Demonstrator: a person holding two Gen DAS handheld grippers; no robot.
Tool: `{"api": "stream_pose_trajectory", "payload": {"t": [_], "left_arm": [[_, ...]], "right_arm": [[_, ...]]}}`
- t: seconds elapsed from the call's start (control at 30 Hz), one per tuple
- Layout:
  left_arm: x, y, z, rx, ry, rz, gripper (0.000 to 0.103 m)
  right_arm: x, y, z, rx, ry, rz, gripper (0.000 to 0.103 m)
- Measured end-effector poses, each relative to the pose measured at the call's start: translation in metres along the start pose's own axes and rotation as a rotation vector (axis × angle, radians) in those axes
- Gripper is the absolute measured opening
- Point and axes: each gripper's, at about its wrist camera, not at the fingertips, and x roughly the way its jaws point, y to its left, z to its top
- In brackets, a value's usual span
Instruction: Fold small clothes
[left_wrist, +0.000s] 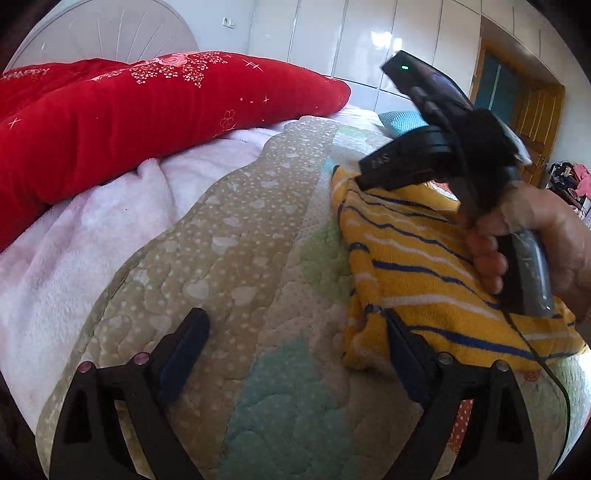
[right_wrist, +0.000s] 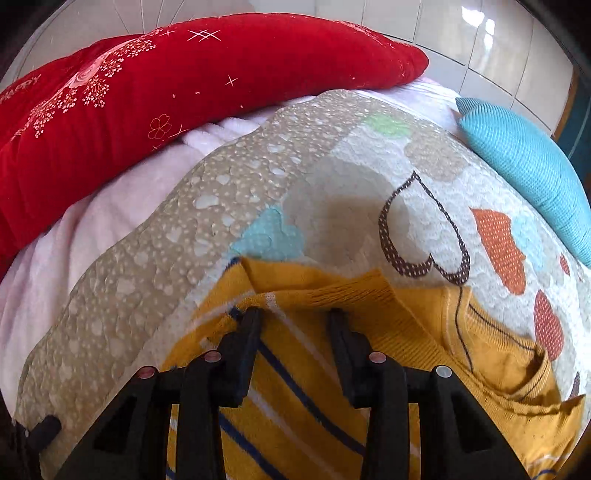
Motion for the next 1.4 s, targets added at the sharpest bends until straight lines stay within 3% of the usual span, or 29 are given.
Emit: {"api": "stream_pose_trajectory", "payload": {"t": [0.17, 0.33, 0.53, 0.7, 0.73, 0.77, 0.8, 0.87, 0.9, 1.03, 1.13, 1.27, 1.4], "left_arm": [[0.0, 0.0, 0.0, 0.005, 0.001, 0.001, 0.092], [0.0, -0.001, -0.001, 0.011, 0.002, 0.012, 0.093], [0.001, -0.002, 0.0, 0.016, 0.004, 0.03, 0.094], [0.001, -0.006, -0.001, 0.028, 0.01, 0.059, 0.095], [0.001, -0.006, -0.001, 0.029, 0.011, 0.063, 0.096], [0.001, -0.006, -0.001, 0.03, 0.011, 0.066, 0.096], [0.001, -0.006, -0.001, 0.031, 0.011, 0.069, 0.096], [0.001, -0.007, -0.001, 0.034, 0.012, 0.075, 0.096], [0.001, -0.007, -0.001, 0.035, 0.011, 0.079, 0.097], [0.0, -0.008, -0.002, 0.04, 0.005, 0.097, 0.098], [-0.001, -0.008, -0.003, 0.043, 0.0, 0.113, 0.099], [-0.001, -0.01, -0.003, 0.046, -0.004, 0.14, 0.1], [-0.001, -0.01, -0.003, 0.045, 0.002, 0.148, 0.101]], "right_arm": [[-0.023, -0.013, 0.007, 0.047, -0.05, 0.03, 0.043], [-0.082, -0.082, -0.028, 0.196, -0.094, 0.095, 0.047], [-0.129, -0.181, -0.124, 0.326, -0.076, -0.044, 0.051], [-0.134, -0.275, -0.196, 0.58, -0.051, -0.171, 0.052], [-0.136, -0.293, -0.208, 0.635, -0.05, -0.213, 0.056], [-0.138, -0.309, -0.218, 0.687, -0.062, -0.21, 0.068], [-0.142, -0.322, -0.229, 0.741, -0.079, -0.199, 0.07], [-0.156, -0.343, -0.247, 0.83, -0.083, -0.279, 0.07], [-0.165, -0.35, -0.256, 0.857, -0.096, -0.267, 0.07], [-0.211, -0.357, -0.298, 0.92, -0.159, -0.199, 0.07], [-0.246, -0.347, -0.33, 0.893, -0.185, -0.206, 0.07], [-0.285, -0.318, -0.362, 0.811, -0.22, -0.269, 0.07], [-0.325, -0.271, -0.378, 0.689, -0.318, -0.377, 0.071]]}}
